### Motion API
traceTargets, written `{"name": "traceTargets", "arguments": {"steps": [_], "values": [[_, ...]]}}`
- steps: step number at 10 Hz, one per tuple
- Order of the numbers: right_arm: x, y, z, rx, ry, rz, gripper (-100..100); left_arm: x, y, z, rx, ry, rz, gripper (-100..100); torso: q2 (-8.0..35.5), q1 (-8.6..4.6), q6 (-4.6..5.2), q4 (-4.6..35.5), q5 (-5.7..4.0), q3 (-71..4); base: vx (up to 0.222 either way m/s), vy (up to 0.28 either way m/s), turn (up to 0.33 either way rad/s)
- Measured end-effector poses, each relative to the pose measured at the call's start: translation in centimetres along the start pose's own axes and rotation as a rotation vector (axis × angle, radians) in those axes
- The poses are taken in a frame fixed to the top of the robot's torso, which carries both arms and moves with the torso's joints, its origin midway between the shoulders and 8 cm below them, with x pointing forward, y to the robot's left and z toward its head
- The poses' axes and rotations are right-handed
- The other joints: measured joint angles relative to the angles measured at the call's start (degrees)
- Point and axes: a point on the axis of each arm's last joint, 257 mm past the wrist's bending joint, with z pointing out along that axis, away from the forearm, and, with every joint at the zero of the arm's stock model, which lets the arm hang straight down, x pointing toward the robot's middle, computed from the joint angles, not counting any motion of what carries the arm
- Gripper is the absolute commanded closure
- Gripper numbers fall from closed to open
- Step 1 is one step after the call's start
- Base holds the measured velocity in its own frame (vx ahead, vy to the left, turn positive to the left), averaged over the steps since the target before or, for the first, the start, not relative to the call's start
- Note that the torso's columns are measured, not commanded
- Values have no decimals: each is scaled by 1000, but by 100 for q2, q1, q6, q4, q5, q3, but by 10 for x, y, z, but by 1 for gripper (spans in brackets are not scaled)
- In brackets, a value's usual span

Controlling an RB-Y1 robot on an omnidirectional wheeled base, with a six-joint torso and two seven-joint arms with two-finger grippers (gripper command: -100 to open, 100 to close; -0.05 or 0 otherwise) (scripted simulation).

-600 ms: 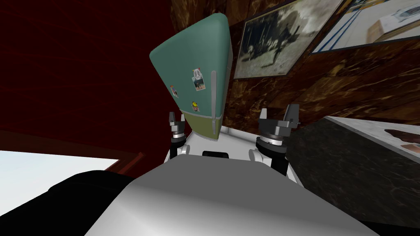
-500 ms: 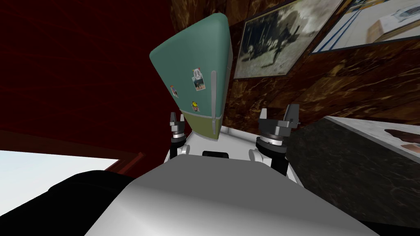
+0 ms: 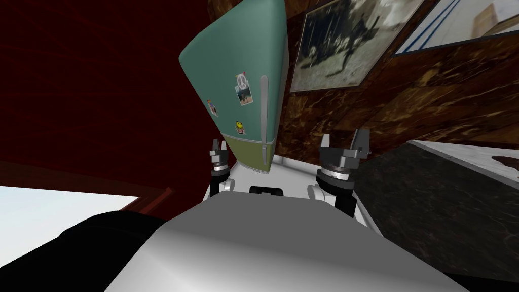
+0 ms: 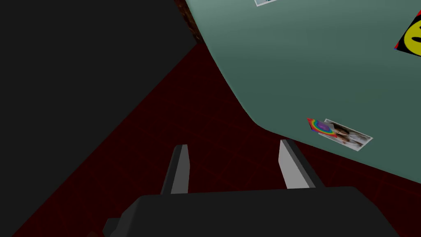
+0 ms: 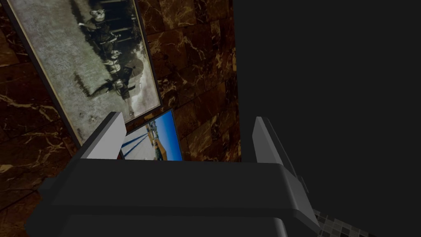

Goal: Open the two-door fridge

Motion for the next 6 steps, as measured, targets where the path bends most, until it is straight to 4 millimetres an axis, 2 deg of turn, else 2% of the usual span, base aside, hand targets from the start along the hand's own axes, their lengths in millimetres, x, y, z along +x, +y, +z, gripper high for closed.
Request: {"name": "traceTargets", "arguments": {"steps": [3, 4, 6], "values": [[0, 0, 0, 0, 0, 0, 0, 0, 0, 0, 0, 0, 0, 0, 1270, 0, 0, 1269, 0, -2537, 0, 0, 0], [0, 0, 0, 0, 0, 0, 0, 0, 0, 0, 0, 0, 0, -100, 1693, 0, 0, 1692, 0, -3383, 22, -12, -29], [0, 0, 0, 1, 0, 0, 0, 6, 5, -2, -6, 42, 11, -100, 1932, -5, 0, 1935, -1, -3894, 35, -30, -44]]}}
